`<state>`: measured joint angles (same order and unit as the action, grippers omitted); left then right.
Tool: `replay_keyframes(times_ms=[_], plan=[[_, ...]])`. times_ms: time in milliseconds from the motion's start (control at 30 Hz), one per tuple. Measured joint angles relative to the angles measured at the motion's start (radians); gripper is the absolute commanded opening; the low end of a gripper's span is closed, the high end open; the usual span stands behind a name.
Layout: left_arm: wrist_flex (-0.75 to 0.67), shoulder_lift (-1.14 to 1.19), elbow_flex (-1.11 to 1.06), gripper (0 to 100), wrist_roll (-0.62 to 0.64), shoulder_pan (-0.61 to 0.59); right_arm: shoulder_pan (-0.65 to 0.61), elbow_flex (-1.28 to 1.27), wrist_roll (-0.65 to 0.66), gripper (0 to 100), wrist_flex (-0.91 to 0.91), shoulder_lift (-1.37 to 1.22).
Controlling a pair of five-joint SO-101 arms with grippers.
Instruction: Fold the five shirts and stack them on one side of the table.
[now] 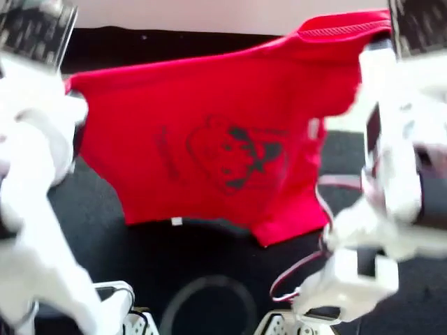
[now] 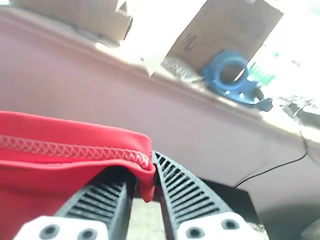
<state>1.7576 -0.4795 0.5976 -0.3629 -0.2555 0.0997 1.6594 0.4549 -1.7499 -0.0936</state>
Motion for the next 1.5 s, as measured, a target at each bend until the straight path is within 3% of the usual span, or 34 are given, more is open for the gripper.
replay_keyframes(times_ms=[333, 800, 967, 1233, 1500], plan=[[0.0, -0.377, -0.1, 1, 0.0, -0.017, 0.084, 0.015, 0.044, 0.5, 0.0, 0.356], [0.003, -0.491, -0.153, 1, 0.0, -0.04, 0.123, -0.032, 0.023, 0.5, 0.0, 0.496], [-0.057, -0.491, -0.365, 1, -0.017, -0.06, 0.095, -0.273, -0.012, 0.5, 0.028, 0.493], [-0.37, -0.457, -0.744, 1, -0.04, -0.058, 0.031, -0.79, -0.017, 0.5, 0.293, 0.485], [-0.562, -0.112, -0.706, 1, -0.04, -0.054, 0.021, -1.378, -0.02, 0.5, 0.753, 0.48]])
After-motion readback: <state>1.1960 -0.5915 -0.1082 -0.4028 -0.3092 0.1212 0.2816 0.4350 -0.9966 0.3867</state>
